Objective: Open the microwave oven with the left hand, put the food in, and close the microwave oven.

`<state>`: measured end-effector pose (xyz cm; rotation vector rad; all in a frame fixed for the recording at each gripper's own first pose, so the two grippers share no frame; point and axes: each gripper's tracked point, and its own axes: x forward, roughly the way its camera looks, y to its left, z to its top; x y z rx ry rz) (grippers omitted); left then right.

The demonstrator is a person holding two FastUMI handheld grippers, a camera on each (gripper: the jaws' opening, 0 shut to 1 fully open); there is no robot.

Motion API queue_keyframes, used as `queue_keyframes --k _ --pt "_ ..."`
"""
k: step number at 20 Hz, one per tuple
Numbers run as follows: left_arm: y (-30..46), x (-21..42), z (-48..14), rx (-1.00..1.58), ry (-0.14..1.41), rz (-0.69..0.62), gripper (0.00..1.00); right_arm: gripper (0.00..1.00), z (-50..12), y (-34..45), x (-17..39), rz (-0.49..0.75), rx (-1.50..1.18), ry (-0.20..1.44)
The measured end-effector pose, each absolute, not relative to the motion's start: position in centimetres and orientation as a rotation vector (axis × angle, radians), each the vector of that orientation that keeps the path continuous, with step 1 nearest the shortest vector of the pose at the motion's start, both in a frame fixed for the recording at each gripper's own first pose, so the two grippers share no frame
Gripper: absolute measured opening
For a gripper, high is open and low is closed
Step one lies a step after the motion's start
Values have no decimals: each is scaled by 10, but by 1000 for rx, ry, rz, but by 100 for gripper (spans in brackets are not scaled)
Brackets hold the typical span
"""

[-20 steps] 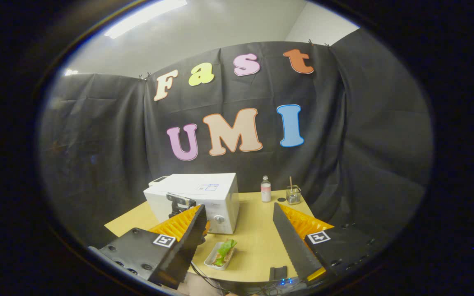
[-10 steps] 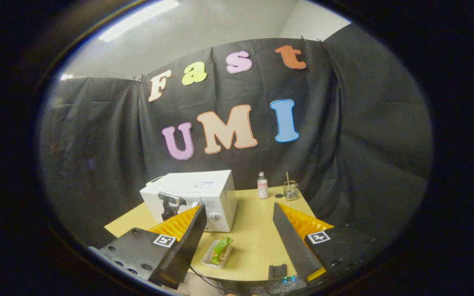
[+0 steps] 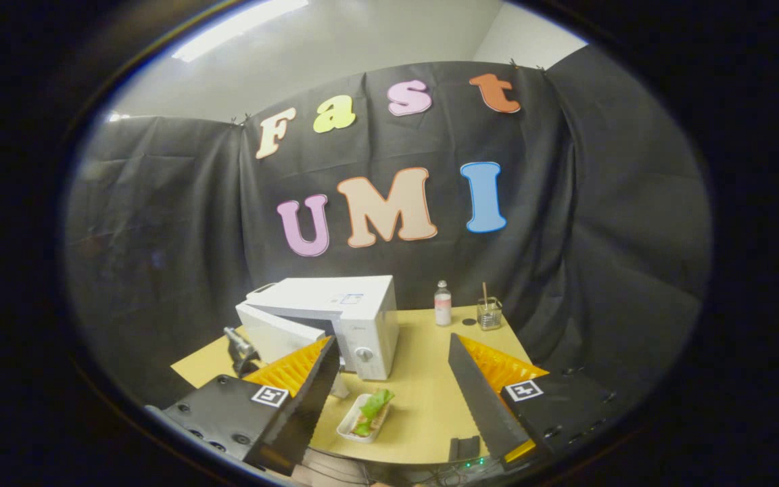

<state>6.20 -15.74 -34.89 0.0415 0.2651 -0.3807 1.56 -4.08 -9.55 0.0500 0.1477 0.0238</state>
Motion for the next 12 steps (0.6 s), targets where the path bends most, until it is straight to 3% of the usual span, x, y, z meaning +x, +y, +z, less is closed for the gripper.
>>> queue_keyframes --k 3,4,6,10,11,12 --pt "-135 24 -343 44 270 -369 22 99 -101 -21 23 59 58 156" --pt "-126 13 -340 40 264 -354 23 92 -102 -16 25 68 58 160" --pt "-102 -3 -337 32 244 -296 26 92 -105 -4 29 88 55 168" --pt "-59 -29 -337 18 221 -196 53 92 -106 16 35 121 50 170" --pt "-47 -34 -334 27 214 -166 68 92 -107 21 37 127 49 171" --pt "-36 -38 -332 37 209 -150 75 92 -108 25 39 134 49 174"
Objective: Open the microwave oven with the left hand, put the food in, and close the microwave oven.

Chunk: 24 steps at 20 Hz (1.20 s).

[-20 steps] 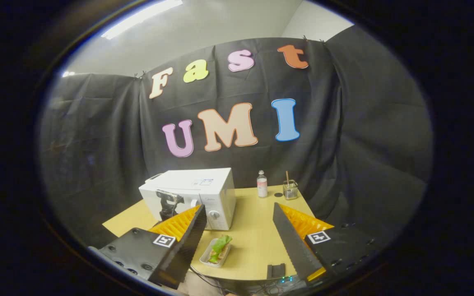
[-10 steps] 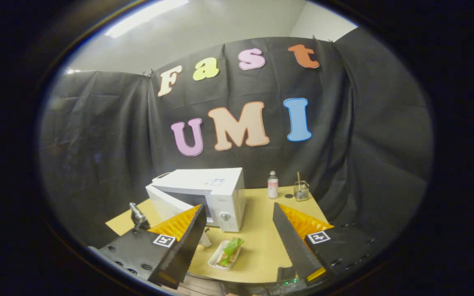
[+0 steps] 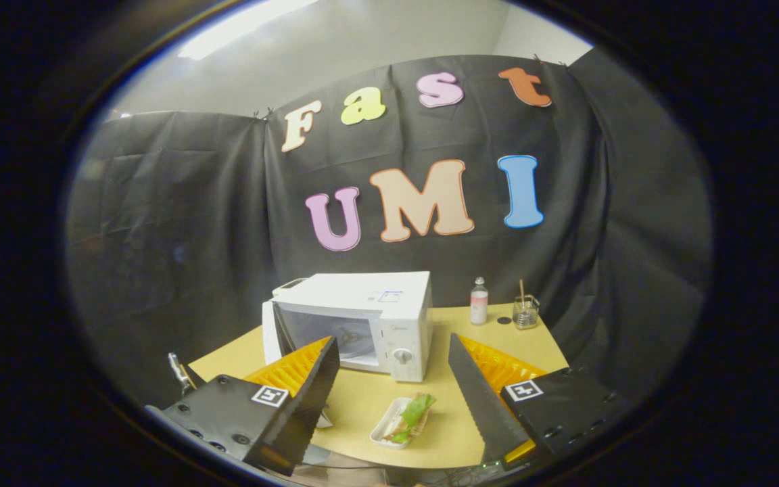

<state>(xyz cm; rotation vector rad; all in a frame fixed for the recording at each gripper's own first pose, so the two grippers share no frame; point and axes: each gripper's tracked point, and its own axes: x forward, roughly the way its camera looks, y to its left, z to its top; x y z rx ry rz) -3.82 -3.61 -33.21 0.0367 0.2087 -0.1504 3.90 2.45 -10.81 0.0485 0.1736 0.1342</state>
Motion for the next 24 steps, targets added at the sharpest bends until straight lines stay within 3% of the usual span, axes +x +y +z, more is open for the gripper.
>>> queue_keyframes --k 1,3,4,7,8,17,21,22,23,24 --pt "-29 -43 -331 41 204 -137 87 92 -110 29 41 140 48 175" --pt "-16 -55 -323 50 190 -125 94 92 -115 35 45 147 45 182" --pt "-8 -59 -320 49 181 -111 94 99 -118 37 47 151 46 188" --pt "14 -74 -308 22 162 -60 95 99 -127 44 52 163 48 203" --pt "20 -78 -303 15 156 -49 94 92 -130 45 54 166 51 206" --pt "95 -114 -295 48 143 115 94 92 -167 49 72 176 69 270" --pt "151 -145 -286 69 136 264 94 92 -190 43 79 163 72 313" --pt "166 -155 -282 68 130 304 94 99 -196 40 80 154 70 327" --pt "178 -165 -279 64 122 337 94 99 -203 37 82 145 71 341" --pt "190 -174 -276 56 119 368 94 92 -208 33 84 135 74 355"
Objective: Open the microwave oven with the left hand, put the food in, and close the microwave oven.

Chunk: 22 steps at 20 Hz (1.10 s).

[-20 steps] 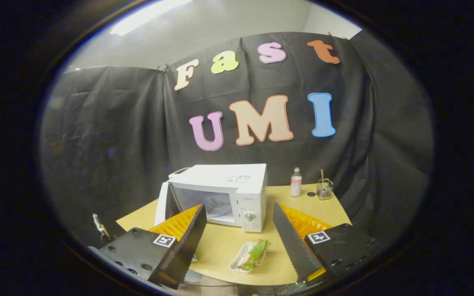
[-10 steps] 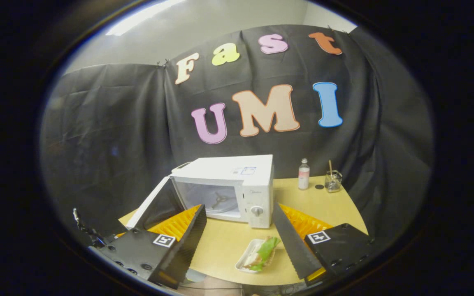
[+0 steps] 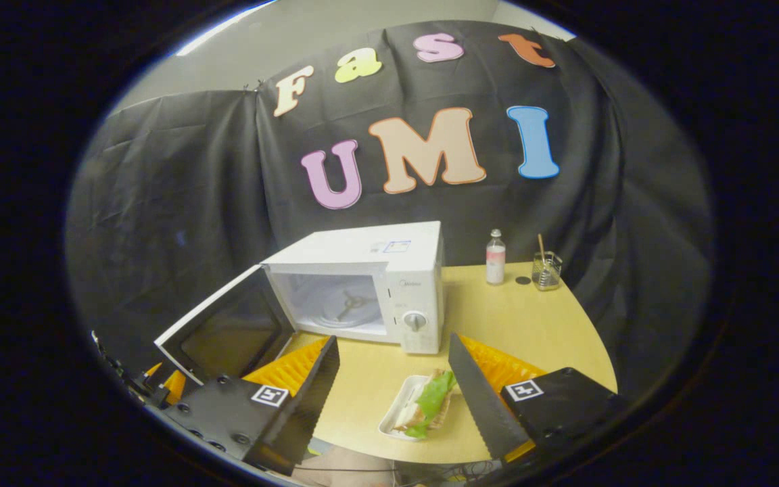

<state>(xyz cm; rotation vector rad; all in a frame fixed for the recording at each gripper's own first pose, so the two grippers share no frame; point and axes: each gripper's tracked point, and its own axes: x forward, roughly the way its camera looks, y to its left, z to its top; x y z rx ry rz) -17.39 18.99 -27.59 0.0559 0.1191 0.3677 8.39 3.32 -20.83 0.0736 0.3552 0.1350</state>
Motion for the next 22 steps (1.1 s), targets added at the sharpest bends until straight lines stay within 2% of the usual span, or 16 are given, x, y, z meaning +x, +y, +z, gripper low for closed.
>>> queue_keyframes --k 4,5,6,9,10,11,14,15,16,17,18,20,21,22 --pt "235 -196 -250 22 75 489 93 92 -231 21 88 107 74 416" --pt "246 -202 -242 9 63 520 89 92 -238 17 90 100 74 436" --pt "255 -206 -233 -10 48 542 93 92 -245 14 90 93 76 461" --pt "273 -209 -212 -68 -2 594 93 92 -262 1 91 69 67 508" --pt "277 -208 -205 -81 -17 603 89 92 -267 -3 92 62 65 524" --pt "277 -205 -200 -83 -32 604 93 92 -274 -5 92 62 66 543" --pt "280 -196 -174 -26 -72 611 93 92 -297 -6 96 76 84 622" --pt "279 -193 -163 -2 -89 607 88 100 -309 -5 94 86 93 656" --pt "278 -189 -153 18 -108 602 93 100 -315 -5 95 95 106 680" --pt "274 -185 -145 35 -124 595 88 100 -321 -4 95 101 119 699" --pt "271 -181 -139 46 -136 587 93 100 -328 -3 97 103 130 717" --pt "263 -172 -133 52 -148 560 92 100 -344 -4 101 95 149 763" --pt "261 -167 -133 52 -150 544 92 92 -353 -3 102 90 159 791" --pt "261 -164 -132 50 -155 534 92 92 -360 -3 102 85 168 820"
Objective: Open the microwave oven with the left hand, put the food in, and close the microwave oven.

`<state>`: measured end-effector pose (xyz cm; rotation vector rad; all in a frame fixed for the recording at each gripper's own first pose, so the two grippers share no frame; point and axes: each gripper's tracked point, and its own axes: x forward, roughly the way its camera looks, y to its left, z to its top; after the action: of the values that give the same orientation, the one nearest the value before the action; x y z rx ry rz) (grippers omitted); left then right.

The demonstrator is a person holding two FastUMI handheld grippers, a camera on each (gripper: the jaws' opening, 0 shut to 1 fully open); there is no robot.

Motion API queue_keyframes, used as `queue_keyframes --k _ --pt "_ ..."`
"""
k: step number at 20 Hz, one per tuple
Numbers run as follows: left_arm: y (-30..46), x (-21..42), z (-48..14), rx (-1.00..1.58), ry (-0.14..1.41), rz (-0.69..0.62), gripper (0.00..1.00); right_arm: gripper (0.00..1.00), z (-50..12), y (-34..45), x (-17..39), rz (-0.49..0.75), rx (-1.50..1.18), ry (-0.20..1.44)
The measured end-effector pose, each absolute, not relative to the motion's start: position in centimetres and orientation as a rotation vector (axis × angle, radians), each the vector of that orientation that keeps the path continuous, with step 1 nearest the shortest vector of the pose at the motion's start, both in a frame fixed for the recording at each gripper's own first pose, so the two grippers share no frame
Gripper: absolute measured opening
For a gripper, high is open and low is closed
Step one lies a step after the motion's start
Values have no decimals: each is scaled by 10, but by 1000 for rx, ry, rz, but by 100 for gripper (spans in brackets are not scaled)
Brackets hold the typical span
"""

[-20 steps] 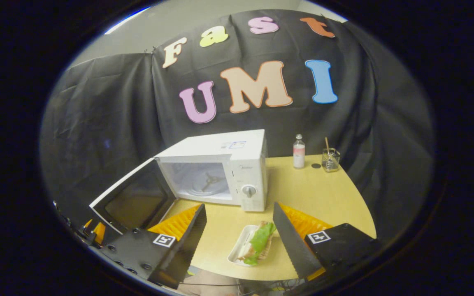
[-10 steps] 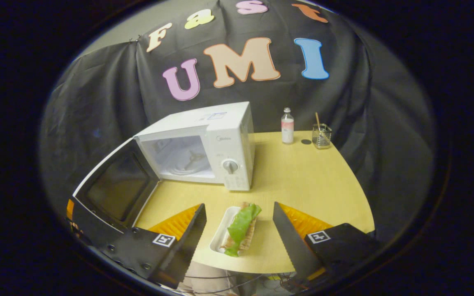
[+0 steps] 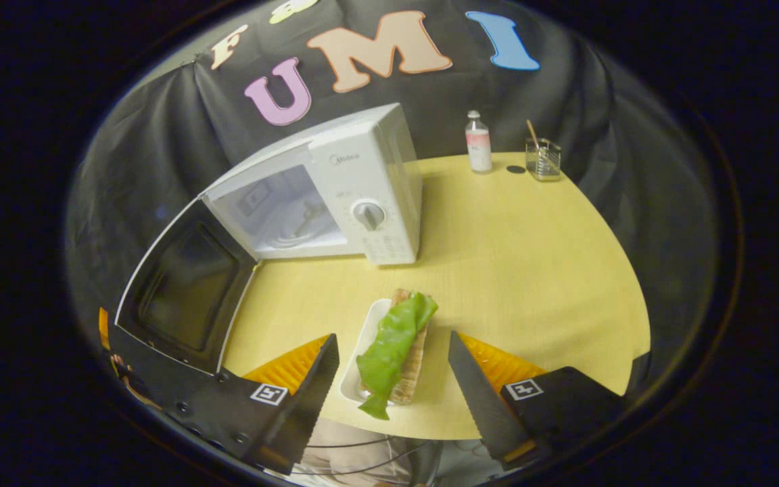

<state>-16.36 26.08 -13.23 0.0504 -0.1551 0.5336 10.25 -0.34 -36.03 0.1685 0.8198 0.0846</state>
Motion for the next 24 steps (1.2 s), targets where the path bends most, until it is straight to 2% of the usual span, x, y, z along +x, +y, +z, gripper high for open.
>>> queue_keyframes --k 3,4,5,6,7,9,12,13,14,16,17,18,21,22,24 --pt "268 -157 -132 56 -157 534 93 93 -382 -1 105 68 187 899" --pt "271 -156 -131 62 -159 540 88 91 -387 2 105 63 192 925" --pt "272 -156 -131 66 -158 542 88 90 -395 3 105 60 200 950" --pt "274 -157 -129 70 -161 546 93 89 -399 5 104 54 208 978" --pt "277 -158 -127 74 -166 552 88 87 -406 9 104 54 209 997" --pt "279 -157 -126 82 -167 553 89 71 -412 7 104 26 200 1020" --pt "272 -152 -129 66 -159 524 89 35 -407 8 104 -5 202 1005" --pt "272 -149 -131 60 -152 516 89 42 -406 10 103 -11 189 995" --pt "270 -147 -133 54 -144 506 94 42 -402 11 103 -13 183 979" --pt "270 -142 -139 44 -125 495 94 42 -390 14 106 -20 180 930" --pt "271 -140 -141 42 -117 494 89 42 -383 14 108 -23 169 899" --pt "272 -139 -142 42 -109 494 94 42 -376 14 109 -25 150 870" --pt "274 -136 -147 41 -90 492 94 42 -354 24 110 -12 149 760" --pt "274 -136 -148 41 -84 490 94 35 -346 32 109 7 163 726" --pt "275 -133 -151 38 -70 488 94 35 -332 50 104 42 184 654"
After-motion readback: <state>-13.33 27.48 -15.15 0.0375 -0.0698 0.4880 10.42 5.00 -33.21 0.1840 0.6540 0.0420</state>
